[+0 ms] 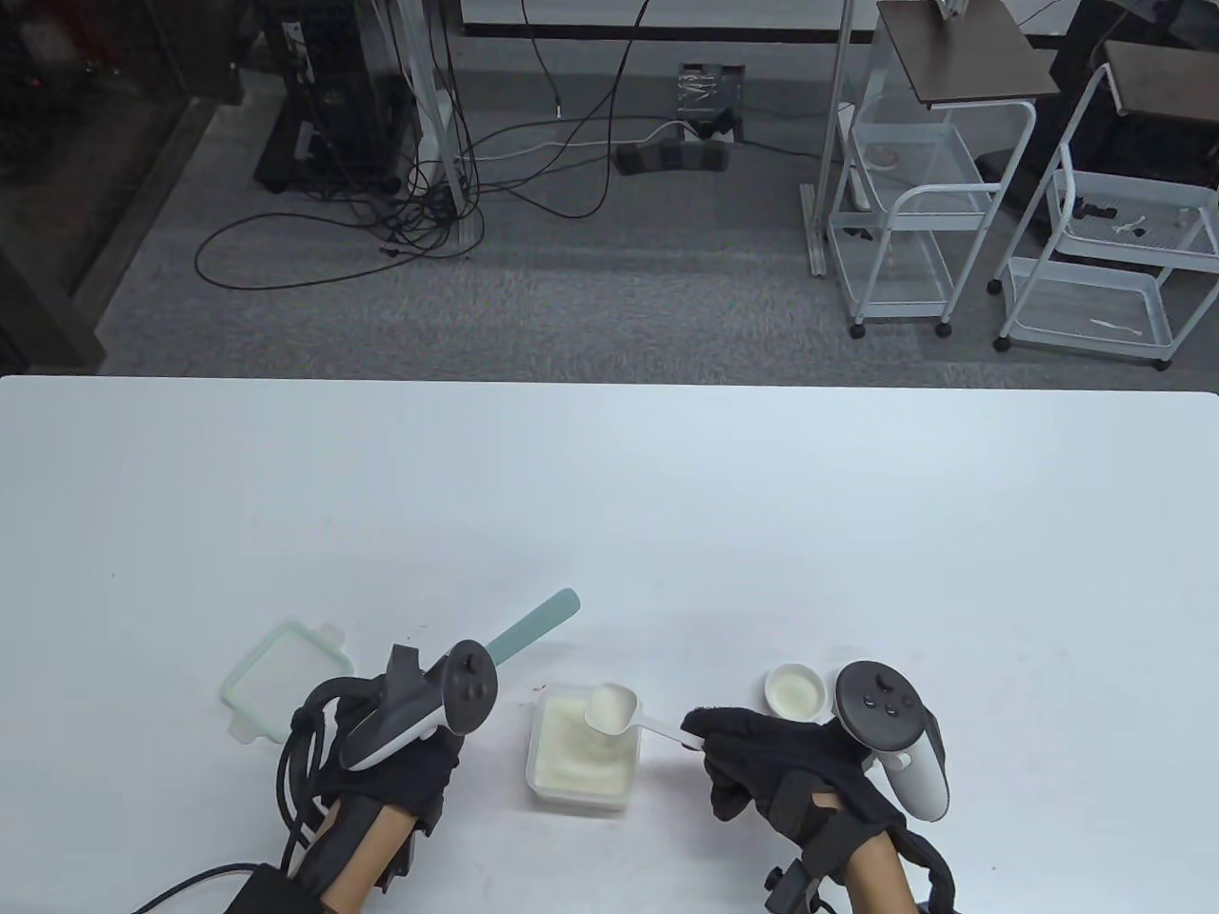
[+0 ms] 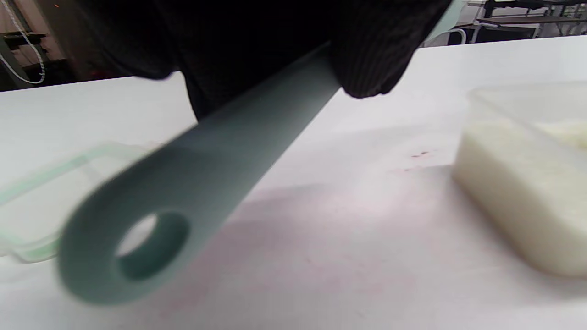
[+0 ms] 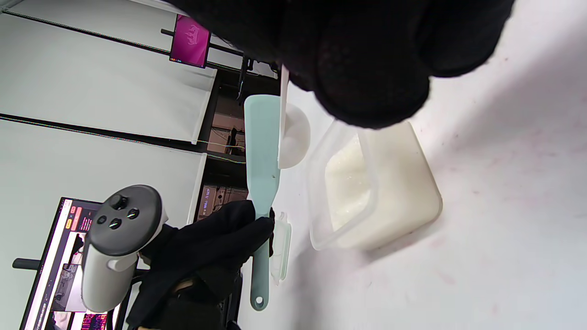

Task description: Scoop white sugar with coffee spoon and level it off using dessert spatula

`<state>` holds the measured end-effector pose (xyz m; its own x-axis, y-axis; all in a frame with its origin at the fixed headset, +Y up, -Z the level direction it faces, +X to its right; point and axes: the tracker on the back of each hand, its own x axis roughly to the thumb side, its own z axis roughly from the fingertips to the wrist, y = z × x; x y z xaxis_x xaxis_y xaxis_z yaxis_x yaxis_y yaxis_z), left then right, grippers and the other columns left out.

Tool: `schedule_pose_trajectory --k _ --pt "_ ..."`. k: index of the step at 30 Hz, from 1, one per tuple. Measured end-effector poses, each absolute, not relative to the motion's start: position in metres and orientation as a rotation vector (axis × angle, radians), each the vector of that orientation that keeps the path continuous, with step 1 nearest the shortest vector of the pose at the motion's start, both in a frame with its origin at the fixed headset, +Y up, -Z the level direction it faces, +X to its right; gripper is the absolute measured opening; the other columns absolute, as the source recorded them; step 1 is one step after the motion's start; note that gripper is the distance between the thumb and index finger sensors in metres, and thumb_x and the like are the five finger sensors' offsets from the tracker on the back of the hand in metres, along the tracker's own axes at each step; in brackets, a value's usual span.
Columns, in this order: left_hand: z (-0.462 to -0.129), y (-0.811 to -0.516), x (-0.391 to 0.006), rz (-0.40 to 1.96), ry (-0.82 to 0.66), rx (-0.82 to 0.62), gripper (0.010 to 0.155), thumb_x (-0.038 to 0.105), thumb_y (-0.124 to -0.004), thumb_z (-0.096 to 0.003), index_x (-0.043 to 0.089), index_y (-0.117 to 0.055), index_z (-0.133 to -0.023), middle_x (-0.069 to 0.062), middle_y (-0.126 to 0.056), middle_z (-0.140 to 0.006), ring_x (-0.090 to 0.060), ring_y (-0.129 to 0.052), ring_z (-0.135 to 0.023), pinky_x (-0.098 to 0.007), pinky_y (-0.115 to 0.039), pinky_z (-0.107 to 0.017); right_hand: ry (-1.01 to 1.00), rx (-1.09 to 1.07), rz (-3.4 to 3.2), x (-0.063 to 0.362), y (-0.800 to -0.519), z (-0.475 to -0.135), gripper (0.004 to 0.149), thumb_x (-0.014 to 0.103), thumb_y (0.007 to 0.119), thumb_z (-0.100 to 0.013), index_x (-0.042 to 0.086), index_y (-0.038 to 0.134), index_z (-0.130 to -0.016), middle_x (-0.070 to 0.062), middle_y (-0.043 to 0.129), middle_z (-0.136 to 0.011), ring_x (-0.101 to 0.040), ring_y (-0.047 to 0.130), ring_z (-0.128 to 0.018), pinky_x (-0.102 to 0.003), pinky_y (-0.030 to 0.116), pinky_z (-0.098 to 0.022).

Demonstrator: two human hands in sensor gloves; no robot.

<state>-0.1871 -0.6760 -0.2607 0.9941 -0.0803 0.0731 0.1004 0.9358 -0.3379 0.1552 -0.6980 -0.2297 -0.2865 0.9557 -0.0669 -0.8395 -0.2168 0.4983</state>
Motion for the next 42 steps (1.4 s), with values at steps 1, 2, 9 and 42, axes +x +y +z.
schedule_pose_trajectory --k 1,2,9,42 --pt "-0.263 -0.679 -0.191 -0.099 -0.046 -0.349 0.05 0.043 -0.081 -0.0617 0.017 -0.085 -0.104 -0.003 -0.097 -0.091 -0.027 -0.107 -0.074 -0.056 -0.081 -0.067 0.528 0.297 1.799 0.155 -0.698 -0.23 0.044 0.014 0.07 -0.059 -0.009 0.073 -0.097 -0.019 0.087 -0.063 -0.029 0.097 -0.044 -0.062 0.076 -0.055" --pt "-0.266 -0.682 -0.195 -0.095 -0.029 -0.345 0.05 0.042 -0.081 -0.0611 0.017 -0.085 -0.104 -0.003 -0.097 -0.092 -0.026 -0.108 -0.073 -0.055 -0.085 -0.065 0.526 0.295 1.804 0.155 -0.698 -0.23 0.045 0.014 0.07 -0.059 -0.009 0.073 -0.097 -0.02 0.087 -0.062 -0.029 0.097 -0.044 -0.062 0.076 -0.054" --pt "-0.273 -0.697 -0.204 -0.161 0.036 -0.372 0.049 0.04 -0.083 -0.0596 0.019 -0.085 -0.104 -0.005 -0.095 -0.095 -0.027 -0.107 -0.075 -0.046 -0.096 -0.058 0.542 0.303 1.827 0.152 -0.7 -0.23 0.045 0.014 0.07 -0.059 -0.009 0.073 -0.097 -0.02 0.087 -0.063 -0.029 0.097 -0.044 -0.063 0.075 -0.055" --pt "-0.255 -0.695 -0.169 0.005 -0.315 -0.128 0.102 0.071 -0.053 -0.0542 0.004 -0.026 -0.126 -0.036 -0.029 -0.127 -0.068 -0.044 -0.108 -0.086 -0.038 -0.066 0.535 0.303 1.824 0.156 -0.695 -0.229 0.046 0.014 0.073 -0.059 -0.008 0.071 -0.099 -0.021 0.086 -0.065 -0.03 0.096 -0.046 -0.063 0.074 -0.056"
